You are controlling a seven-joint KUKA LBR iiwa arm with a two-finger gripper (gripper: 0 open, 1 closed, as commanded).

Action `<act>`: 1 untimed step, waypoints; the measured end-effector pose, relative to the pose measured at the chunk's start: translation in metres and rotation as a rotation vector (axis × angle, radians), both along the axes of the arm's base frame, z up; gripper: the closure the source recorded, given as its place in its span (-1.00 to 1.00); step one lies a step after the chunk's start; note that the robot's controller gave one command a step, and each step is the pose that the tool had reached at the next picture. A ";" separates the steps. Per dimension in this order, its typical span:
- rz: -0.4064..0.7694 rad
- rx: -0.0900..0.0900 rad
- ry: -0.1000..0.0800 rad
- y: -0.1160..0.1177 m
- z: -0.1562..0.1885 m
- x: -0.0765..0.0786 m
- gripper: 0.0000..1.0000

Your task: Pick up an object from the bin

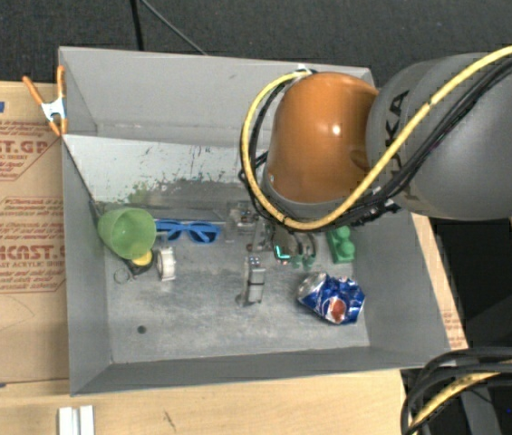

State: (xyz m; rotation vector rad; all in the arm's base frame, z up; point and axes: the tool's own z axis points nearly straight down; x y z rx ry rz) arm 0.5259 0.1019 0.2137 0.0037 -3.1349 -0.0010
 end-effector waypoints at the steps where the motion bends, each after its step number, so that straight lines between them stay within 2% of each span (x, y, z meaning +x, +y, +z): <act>1: 0.241 -0.006 -0.019 0.080 -0.142 0.047 -1.00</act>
Offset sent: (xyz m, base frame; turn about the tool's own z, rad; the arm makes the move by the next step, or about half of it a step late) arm 0.0412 0.0846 -0.1437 -0.2481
